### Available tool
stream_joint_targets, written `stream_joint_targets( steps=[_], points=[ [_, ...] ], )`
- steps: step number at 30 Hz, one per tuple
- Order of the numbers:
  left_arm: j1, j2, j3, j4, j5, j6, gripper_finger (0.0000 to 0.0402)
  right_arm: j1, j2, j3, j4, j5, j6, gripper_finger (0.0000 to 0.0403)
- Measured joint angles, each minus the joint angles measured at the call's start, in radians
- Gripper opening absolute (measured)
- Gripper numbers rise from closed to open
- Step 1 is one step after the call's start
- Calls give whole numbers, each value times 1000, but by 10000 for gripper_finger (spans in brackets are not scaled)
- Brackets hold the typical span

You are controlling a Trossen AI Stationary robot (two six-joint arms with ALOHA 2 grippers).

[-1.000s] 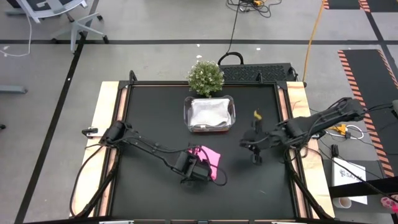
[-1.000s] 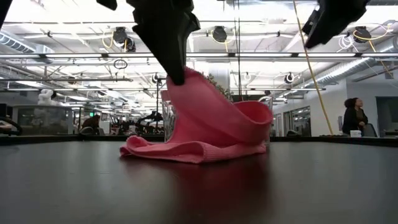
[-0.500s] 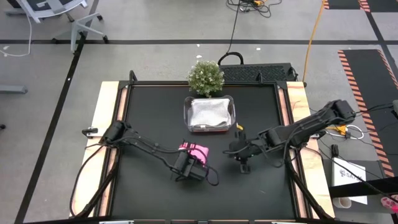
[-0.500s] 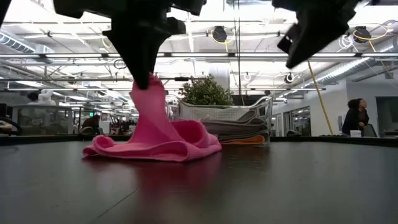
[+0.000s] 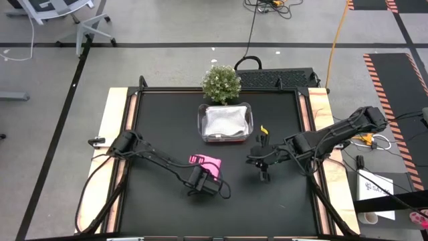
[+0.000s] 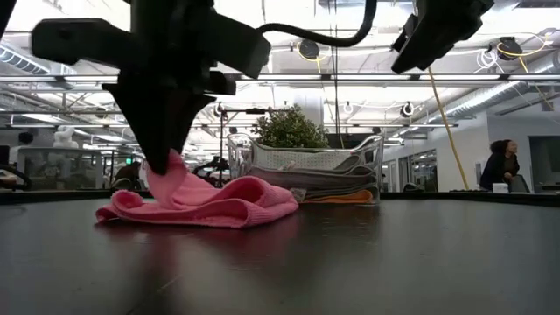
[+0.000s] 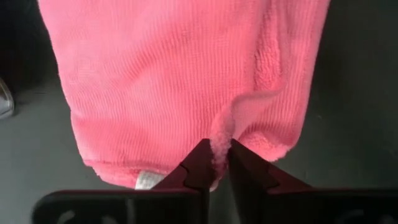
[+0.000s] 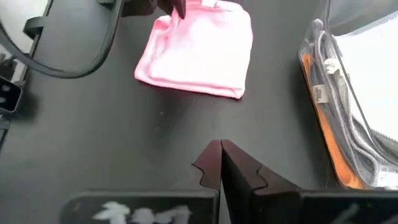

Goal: Fold microfiber towels
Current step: Fold the pink microfiber towel

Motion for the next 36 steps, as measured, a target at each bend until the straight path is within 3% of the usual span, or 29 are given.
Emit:
stream_joint_targets(
  steps=[4,12,19,24,28,33,36],
  points=[
    [6,0,0,9,13,-41,89,-1,2,0,-7,4,0,0],
    [10,0,0,6,135,-111,151,-2,2,0,-57,4,0,0],
    [25,0,43,-40,151,-212,180,-20,2,0,-50,8,-8,0],
    [24,-7,98,-124,26,-221,181,-51,56,0,78,-50,-36,0],
    [21,-58,94,-196,-95,-283,181,-80,175,0,326,-112,-87,0],
    [21,-148,34,-284,-151,-419,182,-124,375,6,544,-166,-96,0],
    [19,-218,-14,-293,-165,-505,182,-136,494,52,558,-183,-82,0]
  ],
)
